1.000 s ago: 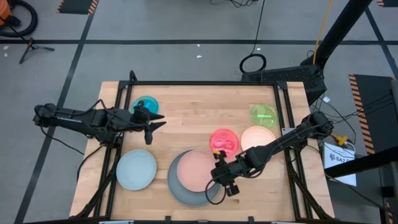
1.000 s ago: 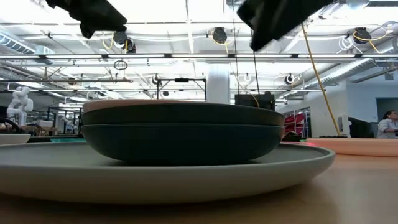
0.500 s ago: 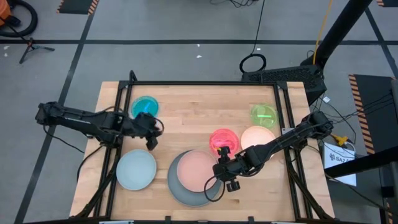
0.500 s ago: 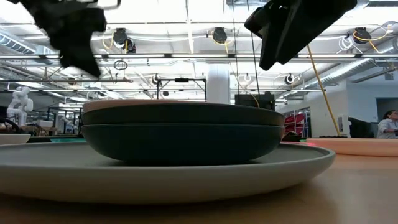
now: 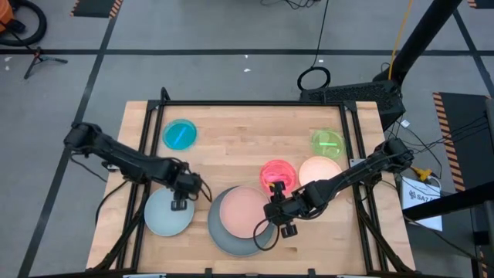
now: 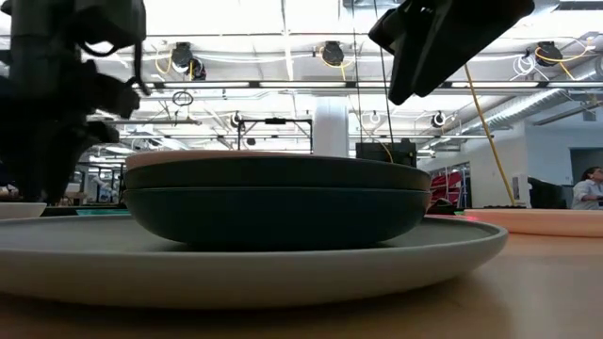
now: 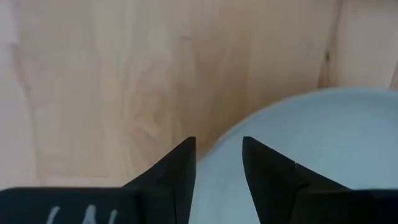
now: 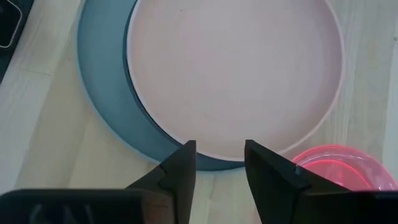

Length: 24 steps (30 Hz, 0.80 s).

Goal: Stack plastic plates
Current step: Stack the light blue plate on top of the pink plate

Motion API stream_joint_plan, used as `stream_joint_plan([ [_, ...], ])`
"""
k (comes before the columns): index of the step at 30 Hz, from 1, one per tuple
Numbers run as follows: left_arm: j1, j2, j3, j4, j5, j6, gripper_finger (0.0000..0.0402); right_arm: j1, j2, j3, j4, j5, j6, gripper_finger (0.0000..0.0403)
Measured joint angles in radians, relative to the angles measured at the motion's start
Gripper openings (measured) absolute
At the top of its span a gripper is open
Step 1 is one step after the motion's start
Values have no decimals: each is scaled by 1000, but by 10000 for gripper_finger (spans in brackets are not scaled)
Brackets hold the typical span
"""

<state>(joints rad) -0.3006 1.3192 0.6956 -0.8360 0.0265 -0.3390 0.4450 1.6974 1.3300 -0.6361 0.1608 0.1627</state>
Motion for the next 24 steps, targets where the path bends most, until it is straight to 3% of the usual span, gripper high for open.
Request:
stream_joint_plan([
  [24,-15,53,0,30,0,75,136,2,0,0,26,0,9,128],
])
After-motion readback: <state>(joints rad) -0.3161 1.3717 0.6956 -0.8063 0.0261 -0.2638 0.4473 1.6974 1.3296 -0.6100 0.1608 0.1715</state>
